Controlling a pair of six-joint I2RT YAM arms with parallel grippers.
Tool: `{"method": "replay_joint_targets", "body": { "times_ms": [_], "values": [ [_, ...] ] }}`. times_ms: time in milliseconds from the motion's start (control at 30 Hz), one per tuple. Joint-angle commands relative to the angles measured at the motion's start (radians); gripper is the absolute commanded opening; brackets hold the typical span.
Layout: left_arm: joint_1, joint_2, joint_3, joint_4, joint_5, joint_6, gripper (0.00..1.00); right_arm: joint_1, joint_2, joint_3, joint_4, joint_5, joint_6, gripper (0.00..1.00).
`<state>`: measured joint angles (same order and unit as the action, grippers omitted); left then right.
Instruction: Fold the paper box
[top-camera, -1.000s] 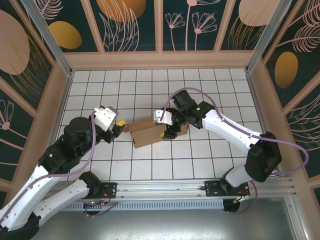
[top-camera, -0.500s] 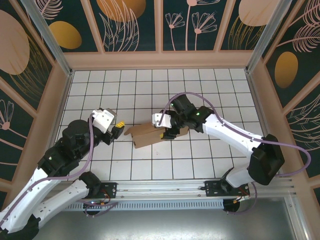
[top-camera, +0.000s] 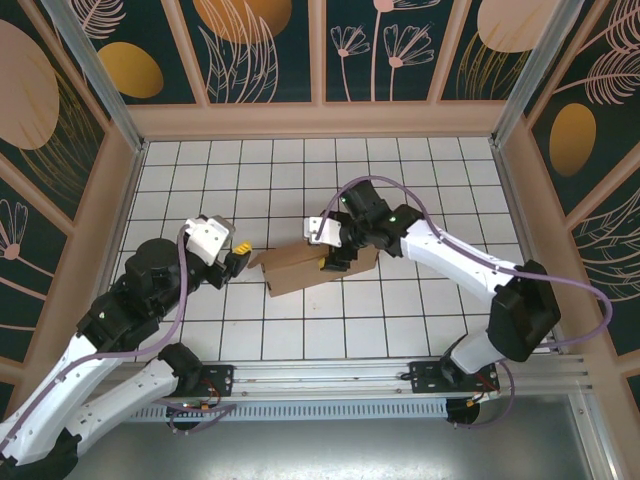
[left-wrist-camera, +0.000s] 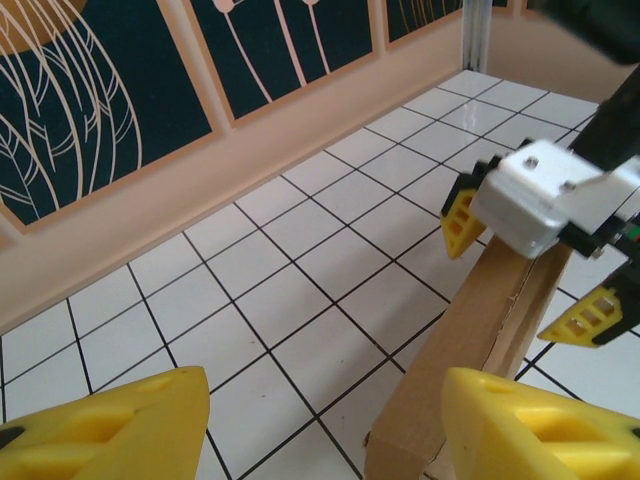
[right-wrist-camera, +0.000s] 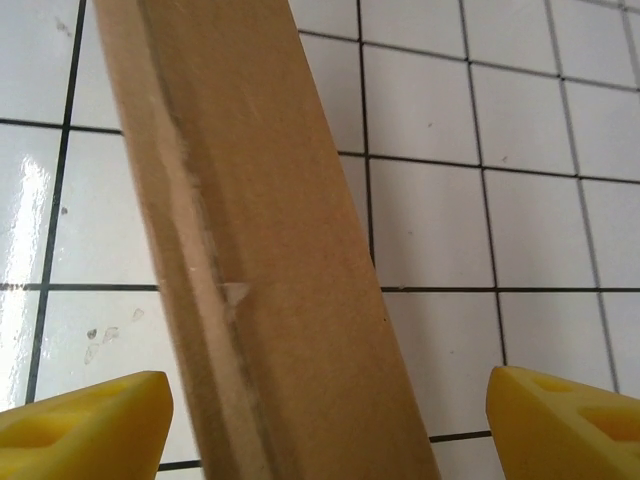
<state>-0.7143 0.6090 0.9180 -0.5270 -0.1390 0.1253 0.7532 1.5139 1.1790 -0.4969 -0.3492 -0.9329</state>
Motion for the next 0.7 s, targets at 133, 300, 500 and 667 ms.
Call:
{"method": "replay_joint_targets", "body": {
  "times_ms": [133,300,500,667],
  "values": [
    [-0.003,-0.012,0.022,0.013,-0.008,-0.017,0.63,-0.031,0.048,-0.016,0.015,0.029,0.023,0.76],
    [-0.003,-0.026,0.013,0.052,-0.057,-0.022,0.62,-0.067,0.078,-0.009,0.053,0.096,0.023,0.61],
    [-0.002,-0.013,-0.014,0.11,-0.058,-0.018,0.63,-0.123,0.127,0.049,0.029,0.059,0.006,0.59],
    [-0.003,0.017,-0.038,0.136,-0.031,-0.016,0.64,-0.157,0.187,0.119,-0.027,0.011,-0.043,0.57]
  ]
}}
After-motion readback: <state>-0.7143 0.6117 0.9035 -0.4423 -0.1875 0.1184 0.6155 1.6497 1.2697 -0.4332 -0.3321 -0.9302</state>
